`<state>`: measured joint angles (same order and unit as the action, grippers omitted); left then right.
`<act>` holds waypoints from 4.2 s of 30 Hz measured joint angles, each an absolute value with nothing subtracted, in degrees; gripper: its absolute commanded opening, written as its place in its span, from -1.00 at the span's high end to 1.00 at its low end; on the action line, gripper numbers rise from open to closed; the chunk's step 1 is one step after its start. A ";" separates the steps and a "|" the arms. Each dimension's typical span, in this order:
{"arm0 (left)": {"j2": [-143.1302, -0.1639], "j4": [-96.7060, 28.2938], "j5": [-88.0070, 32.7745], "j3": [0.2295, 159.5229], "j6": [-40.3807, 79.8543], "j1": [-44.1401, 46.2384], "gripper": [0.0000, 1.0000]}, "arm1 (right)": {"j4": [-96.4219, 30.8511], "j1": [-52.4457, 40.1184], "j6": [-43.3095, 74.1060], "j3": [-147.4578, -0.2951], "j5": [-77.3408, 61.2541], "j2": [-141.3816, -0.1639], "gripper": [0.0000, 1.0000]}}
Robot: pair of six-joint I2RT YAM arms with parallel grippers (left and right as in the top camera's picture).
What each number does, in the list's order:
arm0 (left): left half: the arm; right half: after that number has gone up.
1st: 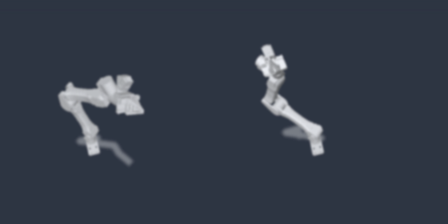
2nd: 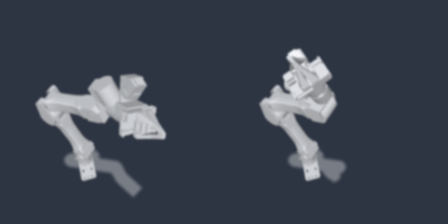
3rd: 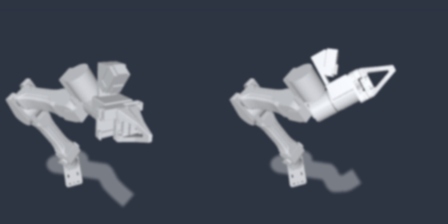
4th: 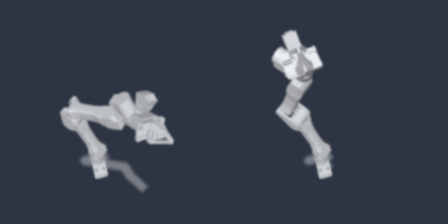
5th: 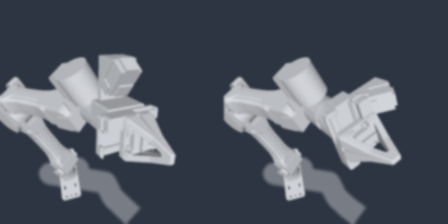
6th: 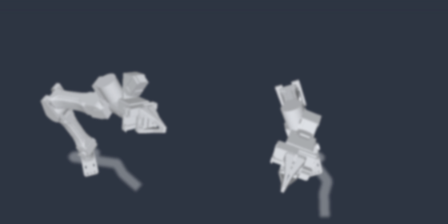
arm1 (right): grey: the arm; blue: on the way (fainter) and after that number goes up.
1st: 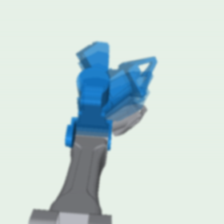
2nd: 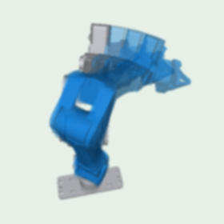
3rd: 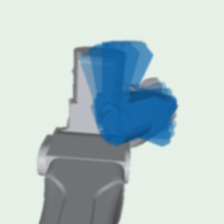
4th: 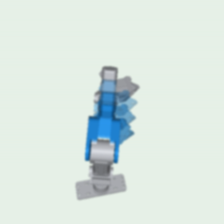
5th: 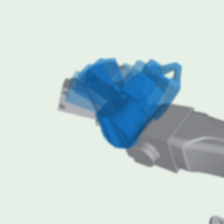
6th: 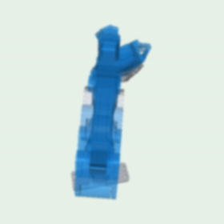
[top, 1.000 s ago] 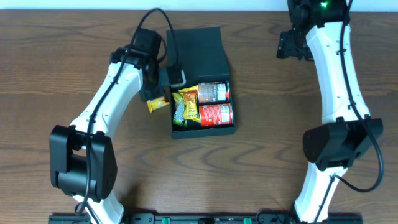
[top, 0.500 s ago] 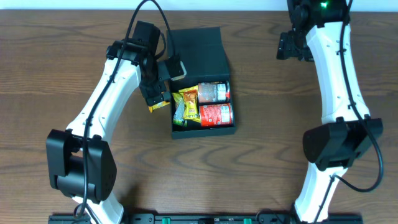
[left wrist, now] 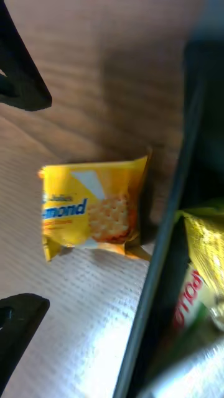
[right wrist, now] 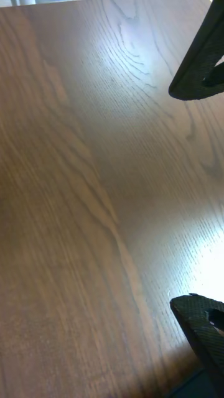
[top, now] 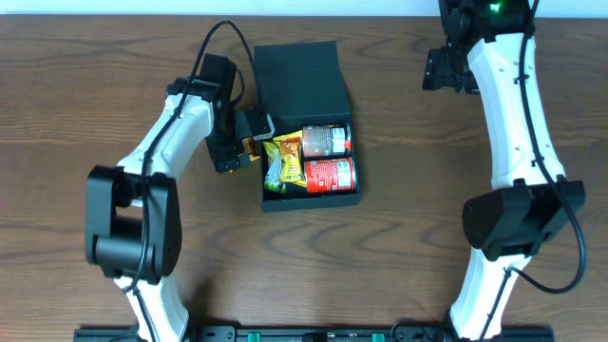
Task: Pack container
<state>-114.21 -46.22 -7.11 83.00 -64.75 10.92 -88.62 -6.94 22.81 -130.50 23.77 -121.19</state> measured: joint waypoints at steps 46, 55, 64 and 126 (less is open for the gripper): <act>-119.63 -41.95 -11.55 82.91 -54.92 10.66 -0.33 | -89.27 -6.94 22.96 -130.50 23.79 -121.19 -0.99; -119.63 -42.02 -11.62 82.91 -54.76 10.66 -0.18 | -89.27 -6.94 22.96 -130.50 23.77 -121.19 -0.98; -119.63 -43.75 -11.46 83.72 -53.76 10.70 -0.05 | -89.27 -6.94 22.96 -130.50 23.79 -121.19 -0.98; -104.68 -44.60 -18.59 84.16 -32.23 10.70 0.10 | -89.34 -6.94 22.96 -130.50 23.79 -121.19 -0.99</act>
<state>-104.68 -44.60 -18.59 84.16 -32.23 10.70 -89.34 -6.94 22.96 -130.50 23.79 -121.19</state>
